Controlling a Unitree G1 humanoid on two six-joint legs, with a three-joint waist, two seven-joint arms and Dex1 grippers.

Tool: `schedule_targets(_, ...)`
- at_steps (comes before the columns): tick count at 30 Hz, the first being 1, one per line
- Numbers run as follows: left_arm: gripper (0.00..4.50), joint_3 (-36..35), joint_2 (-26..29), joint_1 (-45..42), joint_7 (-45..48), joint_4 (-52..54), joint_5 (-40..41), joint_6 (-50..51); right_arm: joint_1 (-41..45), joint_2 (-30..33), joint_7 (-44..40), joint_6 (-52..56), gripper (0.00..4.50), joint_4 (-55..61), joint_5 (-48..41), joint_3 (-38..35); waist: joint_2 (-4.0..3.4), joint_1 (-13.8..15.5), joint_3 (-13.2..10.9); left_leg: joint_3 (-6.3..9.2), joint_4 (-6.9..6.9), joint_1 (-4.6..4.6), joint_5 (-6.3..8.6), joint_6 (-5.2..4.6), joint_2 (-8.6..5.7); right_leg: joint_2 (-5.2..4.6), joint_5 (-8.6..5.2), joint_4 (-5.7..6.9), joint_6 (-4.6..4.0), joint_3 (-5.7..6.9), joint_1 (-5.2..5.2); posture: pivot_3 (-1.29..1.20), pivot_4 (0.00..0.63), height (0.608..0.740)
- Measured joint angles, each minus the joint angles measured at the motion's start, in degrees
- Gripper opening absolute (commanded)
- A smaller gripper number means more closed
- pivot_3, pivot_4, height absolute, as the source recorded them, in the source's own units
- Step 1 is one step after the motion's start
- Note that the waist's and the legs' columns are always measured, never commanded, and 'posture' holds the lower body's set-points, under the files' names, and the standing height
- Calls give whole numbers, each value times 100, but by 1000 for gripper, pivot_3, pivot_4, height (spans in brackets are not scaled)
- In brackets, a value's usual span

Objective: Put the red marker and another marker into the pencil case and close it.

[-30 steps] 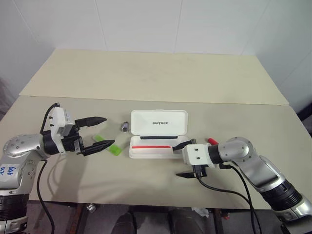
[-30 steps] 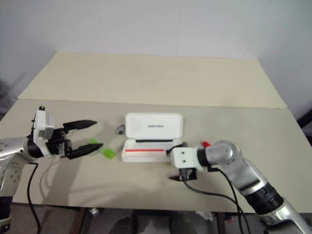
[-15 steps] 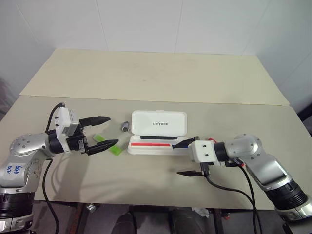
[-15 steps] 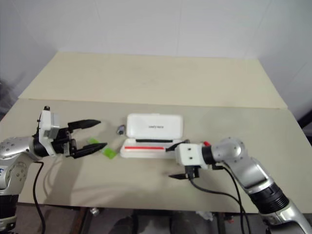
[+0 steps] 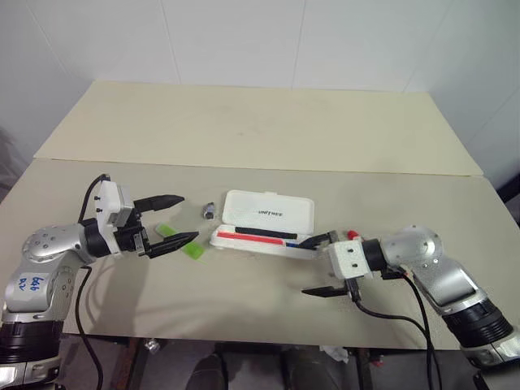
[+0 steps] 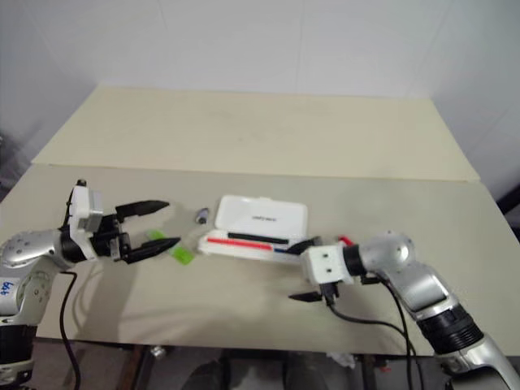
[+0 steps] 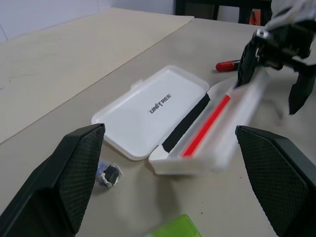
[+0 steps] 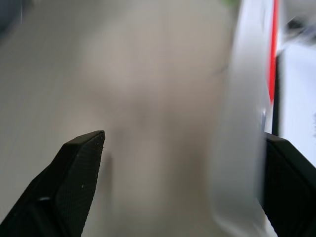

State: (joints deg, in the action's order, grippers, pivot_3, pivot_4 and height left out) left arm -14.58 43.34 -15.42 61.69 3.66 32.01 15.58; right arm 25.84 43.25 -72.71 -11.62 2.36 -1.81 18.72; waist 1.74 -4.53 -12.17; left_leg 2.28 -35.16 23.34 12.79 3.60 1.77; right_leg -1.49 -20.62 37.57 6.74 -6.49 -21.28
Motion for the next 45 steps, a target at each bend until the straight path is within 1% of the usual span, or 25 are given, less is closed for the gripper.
schedule_targets(3, 4500, 52, -15, -68, 2, -4, -43, -27, 291, -41, -29, -701, 4463, -435, 170, 222, 3, -26, 2, 4, -2, -36, -1, -1, 2, 1, 1, -1, 1, 2, 41, 0, 150, 740)
schedule_targets(7, 4500, 60, -14, -135, 16, -58, -68, -50, 531, -134, -90, -1047, 4463, -854, 210, 359, 19, -27, 0, 4, 0, -115, -1, -2, 3, -1, -1, -19, -7, 1, 128, 0, 150, 740)
schedule_targets(8, 4500, 61, -14, -157, 21, -101, -74, -62, 582, -161, -101, -1110, 4463, -958, 211, 373, 20, -29, 0, 4, 0, -125, -2, -3, 4, -2, -10, -24, -28, 0, 140, 0, 150, 740)
schedule_targets(9, 4500, 60, -10, -172, 28, -153, -79, -68, 656, -193, -106, -1184, 4463, -1072, 226, 390, 19, -34, 0, 4, 0, -132, -3, -6, 5, -5, -31, -31, -73, -3, 151, 0, 150, 740)
schedule_targets(10, 4500, 61, -9, -177, 36, -184, -84, -69, 725, -213, -107, -1248, 4463, -1183, 241, 403, 19, -37, 0, 4, 0, -134, -6, -11, 11, -9, -36, -38, -90, -5, 157, 0, 150, 740)
schedule_targets(14, 4500, 60, -1, -177, 45, -198, -86, -69, 917, -215, -155, -1483, 4463, -1431, 281, 472, 20, -24, 0, 5, -1, -133, -14, -23, 16, -21, -30, -46, -80, -3, 165, 0, 150, 740)
schedule_targets(19, 4500, 59, 0, -169, 39, -194, -86, -68, 942, -215, -164, -1598, 4463, -1495, 284, 476, 22, -23, 1, 6, 1, -130, -15, -24, 17, -41, -20, -56, -62, 0, 167, 0, 150, 740)
schedule_targets(22, 4500, 59, 0, -150, 28, -185, -86, -67, 942, -214, -187, -1609, 4463, -1485, 280, 476, 22, -23, 2, 10, 7, -129, -14, -24, 16, -57, 9, -59, -7, 9, 167, 0, 150, 740)
schedule_targets(32, 4500, 66, -1, -55, 52, -165, -85, -62, 827, -121, -206, -1505, 4463, -1399, 102, 413, 21, -5, 1, 12, 21, -117, -12, -25, 3, -82, -4, -73, -29, 18, 160, 0, 150, 740)
schedule_targets(37, 4500, 405, -83, -230, 178, -217, -120, -69, 753, -40, -252, -1470, 4463, -1397, 25, 350, 21, 29, 1, 14, 23, -107, -9, -31, -2, -88, 1, -97, -21, 26, 162, 0, 150, 740)
schedule_targets(42, 4500, 898, -367, -573, 341, -529, -356, -172, 724, -25, -234, -1398, 4463, -1344, 1, 326, 19, 72, -1, 13, 25, -104, -8, -32, -3, -88, 2, -105, -20, 25, 161, 0, 150, 740)
schedule_targets(44, 4500, 1075, -451, -657, 422, -700, -490, -270, 680, -23, -219, -1280, 4463, -1270, -51, 299, 19, 69, -1, 12, 27, -101, -8, -31, -1, -84, 20, -106, 15, 25, 156, 0, 150, 740)
schedule_targets(45, 4500, 1133, -478, -696, 454, -751, -543, -325, 649, -20, -204, -1182, 4463, -1219, -102, 248, 17, 72, -1, 13, 31, -95, -8, -31, 0, -83, 20, -106, 15, 27, 149, 0, 150, 740)
